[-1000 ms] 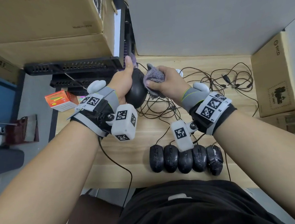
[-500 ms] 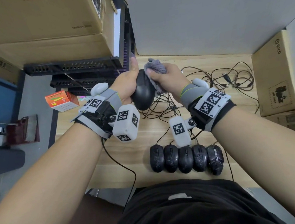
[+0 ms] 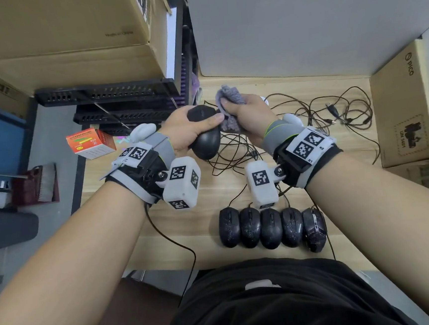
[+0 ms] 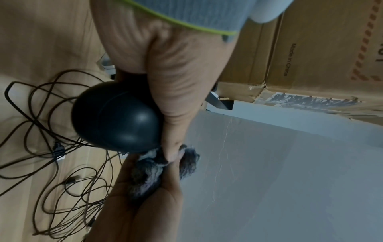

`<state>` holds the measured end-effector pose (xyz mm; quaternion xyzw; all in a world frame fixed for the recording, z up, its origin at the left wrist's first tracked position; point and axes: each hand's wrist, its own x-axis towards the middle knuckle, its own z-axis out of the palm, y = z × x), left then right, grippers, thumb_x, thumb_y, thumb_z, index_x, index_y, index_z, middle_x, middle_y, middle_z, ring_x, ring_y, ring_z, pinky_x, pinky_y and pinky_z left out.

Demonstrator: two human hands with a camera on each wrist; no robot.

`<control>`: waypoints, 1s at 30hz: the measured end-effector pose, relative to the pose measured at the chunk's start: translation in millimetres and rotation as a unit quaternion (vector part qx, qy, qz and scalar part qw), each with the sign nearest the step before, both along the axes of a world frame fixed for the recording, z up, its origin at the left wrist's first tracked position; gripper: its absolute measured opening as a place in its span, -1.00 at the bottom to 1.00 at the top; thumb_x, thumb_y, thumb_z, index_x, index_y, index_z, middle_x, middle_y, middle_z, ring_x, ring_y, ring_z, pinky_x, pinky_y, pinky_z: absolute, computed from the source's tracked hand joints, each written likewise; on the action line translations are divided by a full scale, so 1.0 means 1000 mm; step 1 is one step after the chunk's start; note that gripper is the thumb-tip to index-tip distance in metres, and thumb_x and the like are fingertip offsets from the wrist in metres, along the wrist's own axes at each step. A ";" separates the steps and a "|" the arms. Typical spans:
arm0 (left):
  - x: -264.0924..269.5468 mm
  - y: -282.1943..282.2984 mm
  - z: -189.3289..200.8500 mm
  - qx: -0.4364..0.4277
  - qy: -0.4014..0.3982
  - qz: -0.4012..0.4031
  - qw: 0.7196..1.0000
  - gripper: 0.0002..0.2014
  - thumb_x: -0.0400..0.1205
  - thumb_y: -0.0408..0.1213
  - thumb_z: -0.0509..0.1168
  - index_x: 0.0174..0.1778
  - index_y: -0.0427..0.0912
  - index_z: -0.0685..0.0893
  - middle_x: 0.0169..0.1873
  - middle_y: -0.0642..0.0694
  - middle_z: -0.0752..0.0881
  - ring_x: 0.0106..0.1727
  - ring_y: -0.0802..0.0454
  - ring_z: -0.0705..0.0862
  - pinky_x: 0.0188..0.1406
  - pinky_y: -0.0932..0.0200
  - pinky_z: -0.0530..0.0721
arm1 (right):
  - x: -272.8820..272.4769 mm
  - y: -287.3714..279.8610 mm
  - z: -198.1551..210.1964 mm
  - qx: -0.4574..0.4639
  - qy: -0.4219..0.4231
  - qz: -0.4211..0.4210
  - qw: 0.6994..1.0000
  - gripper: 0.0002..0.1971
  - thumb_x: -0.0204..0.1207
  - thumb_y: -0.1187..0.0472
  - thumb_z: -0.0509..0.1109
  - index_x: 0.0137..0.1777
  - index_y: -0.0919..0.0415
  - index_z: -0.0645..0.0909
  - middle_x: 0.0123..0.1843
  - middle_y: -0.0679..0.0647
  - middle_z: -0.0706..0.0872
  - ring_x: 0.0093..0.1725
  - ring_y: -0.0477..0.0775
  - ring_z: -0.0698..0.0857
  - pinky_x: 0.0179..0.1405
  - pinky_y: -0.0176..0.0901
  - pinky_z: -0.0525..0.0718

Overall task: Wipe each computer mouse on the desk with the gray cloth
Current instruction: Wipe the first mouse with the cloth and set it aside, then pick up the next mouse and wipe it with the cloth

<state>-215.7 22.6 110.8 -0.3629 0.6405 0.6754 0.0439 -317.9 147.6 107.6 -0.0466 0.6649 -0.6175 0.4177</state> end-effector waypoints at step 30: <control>0.047 -0.034 -0.128 -0.052 -0.155 0.083 0.983 -0.77 0.68 0.07 0.31 -0.16 0.02 0.68 -0.05 -0.12 0.72 0.04 -0.09 0.67 0.10 0.02 0.59 | -0.061 0.056 -0.159 0.489 0.169 0.197 0.833 -0.64 0.61 0.24 0.22 0.36 0.34 0.58 0.34 0.33 0.63 0.34 0.34 0.59 0.28 0.04 0.55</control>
